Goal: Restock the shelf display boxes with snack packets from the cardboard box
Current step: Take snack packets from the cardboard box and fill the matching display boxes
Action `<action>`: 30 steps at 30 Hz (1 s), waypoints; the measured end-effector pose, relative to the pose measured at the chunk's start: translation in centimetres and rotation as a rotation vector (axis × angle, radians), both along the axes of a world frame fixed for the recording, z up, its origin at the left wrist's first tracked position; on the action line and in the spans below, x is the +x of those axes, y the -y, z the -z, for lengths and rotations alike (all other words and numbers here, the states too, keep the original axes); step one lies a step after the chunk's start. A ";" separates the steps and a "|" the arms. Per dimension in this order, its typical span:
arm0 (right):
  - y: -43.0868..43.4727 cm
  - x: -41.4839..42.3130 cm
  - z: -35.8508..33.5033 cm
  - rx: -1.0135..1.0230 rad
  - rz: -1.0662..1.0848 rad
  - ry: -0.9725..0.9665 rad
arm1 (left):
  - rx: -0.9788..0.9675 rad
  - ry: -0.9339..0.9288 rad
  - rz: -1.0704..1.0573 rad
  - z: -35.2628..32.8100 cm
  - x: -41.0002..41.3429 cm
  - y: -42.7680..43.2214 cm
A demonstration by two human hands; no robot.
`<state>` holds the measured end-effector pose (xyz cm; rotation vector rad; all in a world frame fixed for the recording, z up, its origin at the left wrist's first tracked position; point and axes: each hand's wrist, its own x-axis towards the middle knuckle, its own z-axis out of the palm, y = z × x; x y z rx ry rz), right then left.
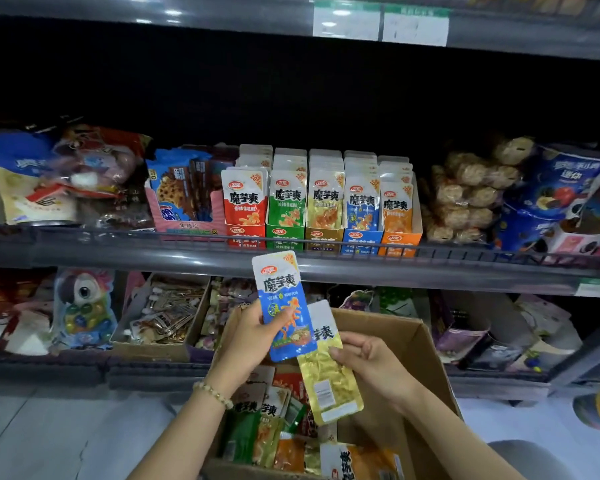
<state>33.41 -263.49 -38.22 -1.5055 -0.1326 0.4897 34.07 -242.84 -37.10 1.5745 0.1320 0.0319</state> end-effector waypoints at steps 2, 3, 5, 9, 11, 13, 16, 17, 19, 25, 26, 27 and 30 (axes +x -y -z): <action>0.5 0.4 -0.4 -0.016 0.081 0.069 | 0.017 0.017 -0.037 0.0 0.1 -0.7; 0.7 0.7 -0.7 -0.022 0.128 0.116 | 0.030 0.010 -0.036 -0.1 0.1 -0.8; 0.6 1.2 -1.2 -0.028 0.208 0.208 | 0.093 -0.007 0.029 -0.1 -0.2 -0.5; -1.3 1.5 -2.1 -0.062 0.276 0.327 | 0.040 -0.049 0.208 -1.4 -1.4 2.3; -2.3 1.5 -2.1 -0.045 0.235 0.334 | -0.017 -0.094 0.262 -2.1 -1.7 3.4; -2.8 1.4 -2.2 -0.041 0.162 0.321 | -0.032 -0.103 0.272 -2.2 -1.6 3.8; -2.7 1.9 -2.6 -0.065 0.139 0.344 | -0.081 -0.090 0.165 -1.6 -0.9 3.3; -2.5 2.2 -2.8 -0.097 0.142 0.381 | -0.063 -0.082 0.153 -1.7 -0.9 3.0; -2.0 3.0 -3.5 -0.164 0.132 0.441 | -0.025 -0.049 0.136 -2.3 -0.9 2.4; -1.3 5.4 -6.5 -0.086 -0.052 0.360 | 0.057 0.038 0.133 -4.0 0.3 1.2; -1.2 5.9 -6.9 -0.092 -0.065 0.354 | 0.056 0.040 0.143 -4.2 0.7 1.0; -1.2 6.3 -7.3 -0.102 -0.073 0.356 | 0.067 0.037 0.150 -4.5 1.1 0.8; -0.9 7.7 -8.3 -0.132 -0.084 0.371 | 0.062 0.013 0.150 -4.9 2.4 0.5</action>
